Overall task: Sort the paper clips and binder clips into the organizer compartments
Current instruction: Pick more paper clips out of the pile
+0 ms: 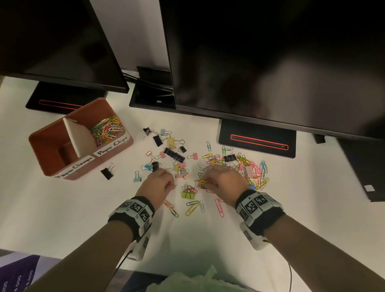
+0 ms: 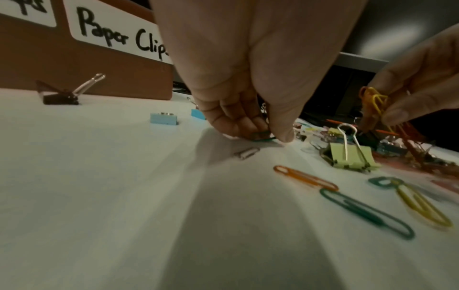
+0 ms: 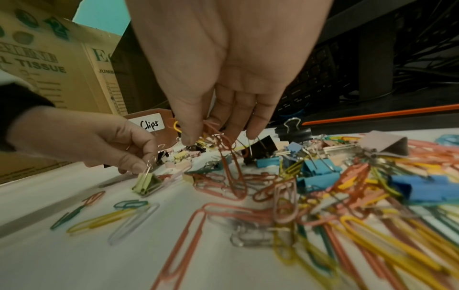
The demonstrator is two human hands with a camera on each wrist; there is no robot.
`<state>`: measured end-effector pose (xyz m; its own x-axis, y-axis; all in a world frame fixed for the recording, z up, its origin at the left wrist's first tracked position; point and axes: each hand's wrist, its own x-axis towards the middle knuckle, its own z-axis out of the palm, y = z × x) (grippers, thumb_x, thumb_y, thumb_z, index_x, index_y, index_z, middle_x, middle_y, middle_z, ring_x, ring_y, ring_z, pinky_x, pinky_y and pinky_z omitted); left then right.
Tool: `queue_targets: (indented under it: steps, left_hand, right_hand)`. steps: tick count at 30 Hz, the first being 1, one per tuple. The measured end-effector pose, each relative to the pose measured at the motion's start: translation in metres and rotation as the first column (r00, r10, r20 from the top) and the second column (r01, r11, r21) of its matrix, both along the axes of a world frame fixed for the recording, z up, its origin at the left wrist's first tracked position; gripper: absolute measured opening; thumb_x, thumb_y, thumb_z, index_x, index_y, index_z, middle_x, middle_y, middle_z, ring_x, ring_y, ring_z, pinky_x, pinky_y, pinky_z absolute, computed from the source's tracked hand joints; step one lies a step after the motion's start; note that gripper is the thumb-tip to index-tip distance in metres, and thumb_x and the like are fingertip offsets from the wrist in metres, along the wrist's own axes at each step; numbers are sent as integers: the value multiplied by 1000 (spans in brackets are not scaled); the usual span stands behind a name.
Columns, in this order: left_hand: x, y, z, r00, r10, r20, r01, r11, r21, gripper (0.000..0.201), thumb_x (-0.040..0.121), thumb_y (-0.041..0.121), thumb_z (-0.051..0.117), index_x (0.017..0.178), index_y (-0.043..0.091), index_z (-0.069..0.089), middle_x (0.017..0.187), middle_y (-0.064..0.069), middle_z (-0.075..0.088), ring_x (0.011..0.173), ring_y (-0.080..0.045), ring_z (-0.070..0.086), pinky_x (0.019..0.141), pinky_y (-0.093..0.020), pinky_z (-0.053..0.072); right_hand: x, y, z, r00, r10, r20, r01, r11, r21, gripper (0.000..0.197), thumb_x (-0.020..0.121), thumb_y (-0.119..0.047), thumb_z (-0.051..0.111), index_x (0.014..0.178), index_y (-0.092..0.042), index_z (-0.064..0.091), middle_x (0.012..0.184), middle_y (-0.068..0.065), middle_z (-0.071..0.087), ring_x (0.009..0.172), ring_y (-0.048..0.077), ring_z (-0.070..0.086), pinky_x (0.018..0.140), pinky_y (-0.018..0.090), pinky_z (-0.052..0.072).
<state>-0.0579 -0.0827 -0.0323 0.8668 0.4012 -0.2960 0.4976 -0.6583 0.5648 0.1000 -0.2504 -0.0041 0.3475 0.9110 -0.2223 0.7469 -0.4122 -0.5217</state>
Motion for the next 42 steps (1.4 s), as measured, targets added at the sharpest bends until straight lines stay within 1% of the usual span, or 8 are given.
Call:
queue_targets:
  steps: [6,10,12,16,25,36,40,42]
  left_hand:
    - [-12,15,22,993,117,10,-114,979,-167,16,80,10,68,86,18,56,74,9,56,70,-1,54,69,-17,43]
    - [-29,21,20,987,114,-116,-137,968,-211,29,78,12,70,103,20,57,75,7,57,73,-7,54,77,-22,46]
    - [-36,22,14,983,124,-138,-149,969,-195,28,77,13,72,102,18,60,74,8,56,74,-9,54,81,-26,48]
    - [-40,16,4,981,153,-119,-170,974,-150,18,78,15,72,94,14,64,76,8,58,75,-10,57,80,-24,48]
    - [-32,13,-6,996,19,-87,-16,999,32,5,84,14,63,85,10,62,84,4,49,82,-14,48,79,-26,44]
    - [-30,19,2,975,-171,-139,154,981,-120,6,86,13,60,90,9,62,87,3,48,76,-11,48,75,-21,40]
    - [-32,3,5,966,-254,-36,246,956,-159,6,82,16,67,82,10,67,109,6,45,87,-9,50,84,-21,41]
    - [-35,-6,2,952,-305,-17,301,948,-103,6,79,20,70,76,15,69,121,4,46,101,-12,49,90,-28,41]
  right_hand:
    - [2,-1,6,995,21,-95,-19,1000,21,21,89,-22,60,105,-9,65,103,6,61,93,18,55,85,26,43]
    - [2,-4,7,988,72,-136,-81,995,-62,21,89,-20,60,107,-11,64,106,5,56,92,15,50,81,21,39]
    - [0,-5,4,988,92,-121,-106,988,-115,22,89,-21,60,109,-12,64,110,4,54,97,17,53,80,19,36]
    - [-5,-9,-5,996,62,-66,-74,977,-201,20,89,-21,59,105,-11,64,115,4,49,96,20,55,84,27,46]
    - [-10,-6,-10,999,-2,-42,-6,981,-195,12,89,-18,57,97,-12,64,97,5,62,92,18,53,88,32,47]
    - [-12,-3,-8,996,-58,-71,44,980,-193,20,88,-19,60,107,-15,57,101,7,64,94,23,58,82,33,49]
    - [-11,-2,-7,995,-62,-76,44,977,-211,18,90,-21,58,105,-13,64,103,6,63,94,20,58,84,29,47]
    - [-11,-2,-7,994,-66,-83,47,975,-219,18,90,-21,58,105,-12,64,103,7,62,94,21,58,85,30,48]
